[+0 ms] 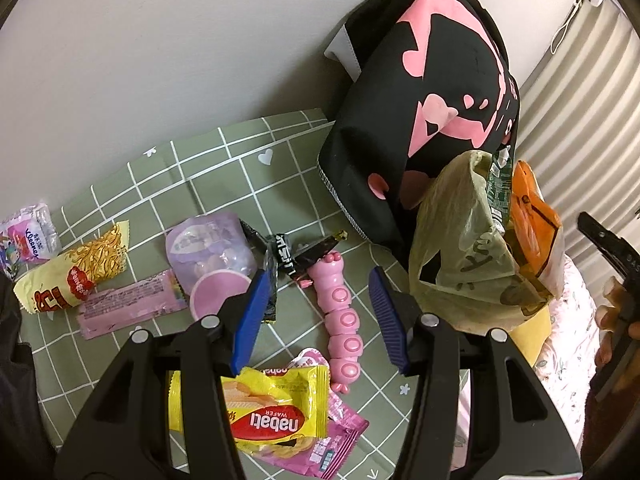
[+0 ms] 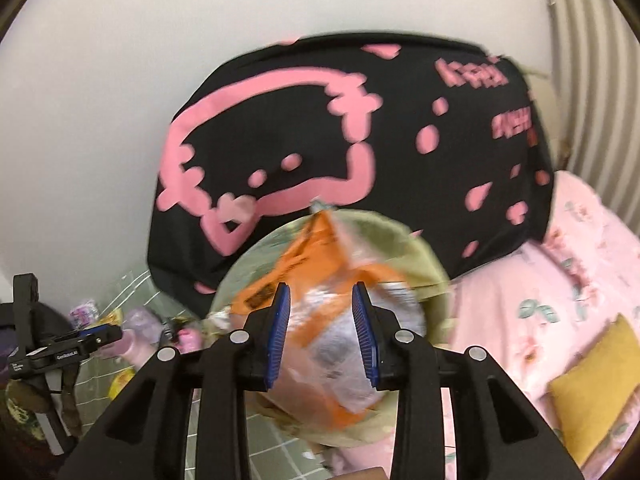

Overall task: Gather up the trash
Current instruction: 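Open both grippers over the green bag to drop the carton and orange bag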

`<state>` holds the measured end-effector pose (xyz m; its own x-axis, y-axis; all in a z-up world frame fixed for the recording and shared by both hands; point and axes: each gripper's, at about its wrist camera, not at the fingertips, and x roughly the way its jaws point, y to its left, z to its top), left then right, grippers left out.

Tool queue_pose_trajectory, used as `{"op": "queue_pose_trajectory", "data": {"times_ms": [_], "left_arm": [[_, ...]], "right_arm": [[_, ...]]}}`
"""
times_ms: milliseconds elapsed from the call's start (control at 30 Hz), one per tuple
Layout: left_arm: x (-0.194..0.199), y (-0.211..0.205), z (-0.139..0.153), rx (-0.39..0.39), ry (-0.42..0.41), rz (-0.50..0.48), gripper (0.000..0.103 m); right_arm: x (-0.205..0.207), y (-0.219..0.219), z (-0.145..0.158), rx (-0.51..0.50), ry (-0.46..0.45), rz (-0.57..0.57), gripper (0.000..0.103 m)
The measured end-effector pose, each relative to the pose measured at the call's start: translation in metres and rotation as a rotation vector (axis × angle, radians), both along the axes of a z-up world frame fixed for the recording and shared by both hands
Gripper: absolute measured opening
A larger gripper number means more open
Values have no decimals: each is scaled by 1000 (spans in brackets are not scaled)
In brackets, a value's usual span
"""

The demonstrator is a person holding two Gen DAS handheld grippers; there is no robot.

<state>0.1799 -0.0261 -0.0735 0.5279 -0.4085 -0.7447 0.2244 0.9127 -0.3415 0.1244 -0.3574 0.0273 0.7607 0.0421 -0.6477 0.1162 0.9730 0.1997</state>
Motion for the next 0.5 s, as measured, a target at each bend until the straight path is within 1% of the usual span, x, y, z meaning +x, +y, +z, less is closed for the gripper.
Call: {"op": "queue_pose_trajectory", "data": {"times_ms": [67,133,233,300,400,500], "left_arm": [[-3,1,1,4,-5,2,49],[-4,2,2,7,-11,4,49],[-6,7,0,18,-6,10,49],[-7,10,-2,26,-4,16,49],[-8,19,-2,33,-9,28,49],[-7,33,-3,27,-11,55,49]], "right_arm": [[15,7,-13,10,49,24,31],[33,10,-32,19,133,29,31],[49,12,-60,-12,226,11,31],[53,8,-74,-8,267,-1,31],[51,2,-78,17,268,-5,31],[44,2,-69,-8,248,-2,31]]}}
